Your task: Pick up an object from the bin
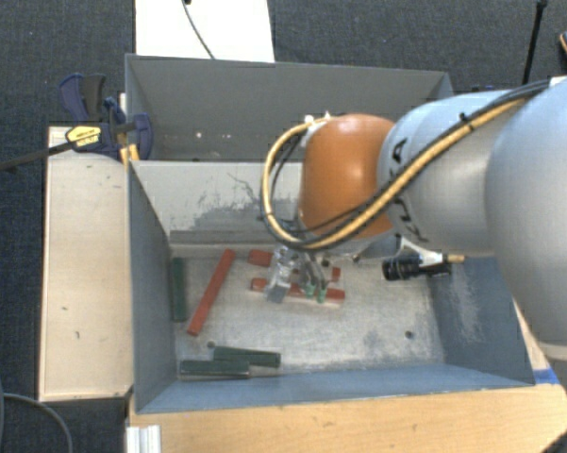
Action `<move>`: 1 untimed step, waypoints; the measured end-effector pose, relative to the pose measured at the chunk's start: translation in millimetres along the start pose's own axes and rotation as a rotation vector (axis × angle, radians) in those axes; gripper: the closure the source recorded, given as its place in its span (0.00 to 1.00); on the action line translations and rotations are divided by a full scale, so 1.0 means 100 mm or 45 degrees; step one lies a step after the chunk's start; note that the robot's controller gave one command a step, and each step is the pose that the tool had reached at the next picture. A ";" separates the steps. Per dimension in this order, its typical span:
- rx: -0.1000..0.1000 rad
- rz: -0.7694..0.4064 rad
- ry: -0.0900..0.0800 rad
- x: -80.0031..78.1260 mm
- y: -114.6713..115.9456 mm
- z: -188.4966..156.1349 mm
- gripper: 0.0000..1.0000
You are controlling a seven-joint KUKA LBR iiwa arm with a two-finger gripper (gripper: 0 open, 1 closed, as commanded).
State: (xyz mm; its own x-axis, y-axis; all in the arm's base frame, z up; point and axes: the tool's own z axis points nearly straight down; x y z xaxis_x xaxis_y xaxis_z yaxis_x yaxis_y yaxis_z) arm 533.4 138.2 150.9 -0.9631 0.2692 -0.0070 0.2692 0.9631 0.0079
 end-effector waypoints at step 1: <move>0.008 0.010 0.007 -0.01 -0.05 0.05 0.00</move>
Offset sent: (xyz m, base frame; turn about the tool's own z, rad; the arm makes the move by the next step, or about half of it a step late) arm 0.0000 0.0000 0.0000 0.0000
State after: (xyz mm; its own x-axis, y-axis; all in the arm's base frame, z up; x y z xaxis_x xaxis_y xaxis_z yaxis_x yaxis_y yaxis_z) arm 532.6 133.2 146.2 -0.9609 0.2768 -0.0012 0.2768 0.9609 0.0014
